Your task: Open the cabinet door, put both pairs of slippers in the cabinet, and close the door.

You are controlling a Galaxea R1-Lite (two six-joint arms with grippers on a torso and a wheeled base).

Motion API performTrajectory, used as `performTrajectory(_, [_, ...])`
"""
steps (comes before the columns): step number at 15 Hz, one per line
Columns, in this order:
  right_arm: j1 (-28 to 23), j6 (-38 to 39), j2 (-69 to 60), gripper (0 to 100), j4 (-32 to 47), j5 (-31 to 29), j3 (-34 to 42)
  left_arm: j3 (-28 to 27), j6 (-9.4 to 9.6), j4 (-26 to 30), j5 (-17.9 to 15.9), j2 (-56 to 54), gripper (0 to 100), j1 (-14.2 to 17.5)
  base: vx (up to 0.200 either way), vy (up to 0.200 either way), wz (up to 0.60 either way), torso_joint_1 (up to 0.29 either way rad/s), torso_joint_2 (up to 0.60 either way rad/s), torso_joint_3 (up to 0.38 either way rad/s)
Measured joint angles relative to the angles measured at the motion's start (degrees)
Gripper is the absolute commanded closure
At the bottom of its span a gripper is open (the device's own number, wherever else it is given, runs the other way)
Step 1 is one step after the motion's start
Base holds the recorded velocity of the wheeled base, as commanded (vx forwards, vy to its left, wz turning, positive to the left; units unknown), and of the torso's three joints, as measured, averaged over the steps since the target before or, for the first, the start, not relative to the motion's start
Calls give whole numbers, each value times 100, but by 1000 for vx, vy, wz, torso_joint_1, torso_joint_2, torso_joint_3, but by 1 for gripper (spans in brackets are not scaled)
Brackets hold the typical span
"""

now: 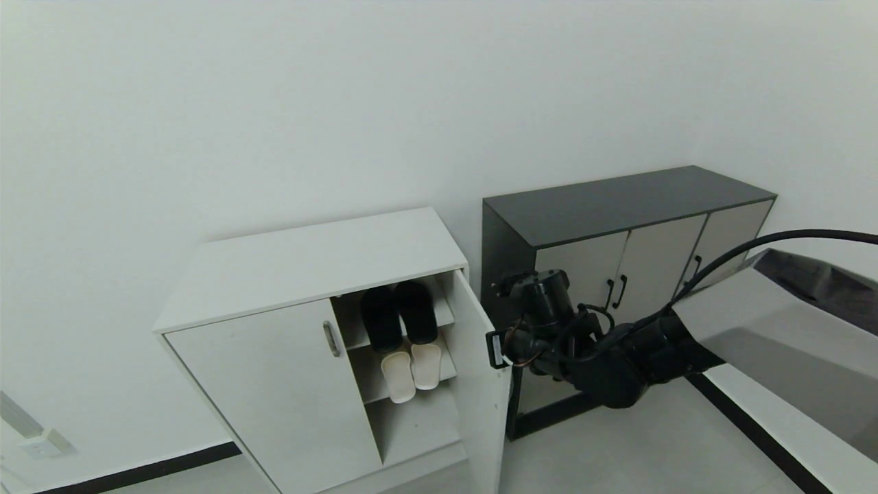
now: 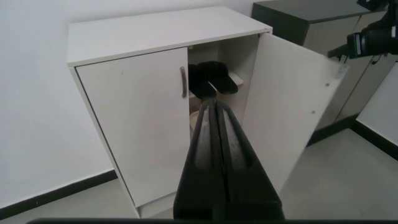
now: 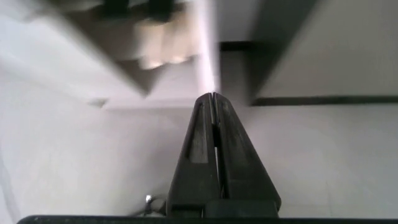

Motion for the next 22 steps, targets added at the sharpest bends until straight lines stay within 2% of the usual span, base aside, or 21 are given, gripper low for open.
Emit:
performTrajectory(3, [273,-96,-284,100,-266,0,223,0,-6,0,2,0,100,-2,0,0,0,0,0,0])
performTrajectory(8, [374,-226,-607,100,-480,28,608,0,-6,0,0,0,100,0,0,0,0,0,0,0])
performTrajectory(11, [479,-239,-706,100,-540,369,877,-2,-6,-2,-2,0,100,-2,0,0,600,-2,2,5])
performTrajectory(15, [518,-274,-791,100,-668,439,1039,-2,-9,2,0,0,100,-2,0,0,600,6,2,2])
performTrajectory(19, [516,-416,-791,100,-958,592,1232,-2,-9,0,9,0,100,-2,0,0,0,0,0,0])
performTrajectory(22, [477,-655,-824,100,-1760,1096,1727,-2,-6,0,2,0,100,-2,0,0,0,0,0,0])
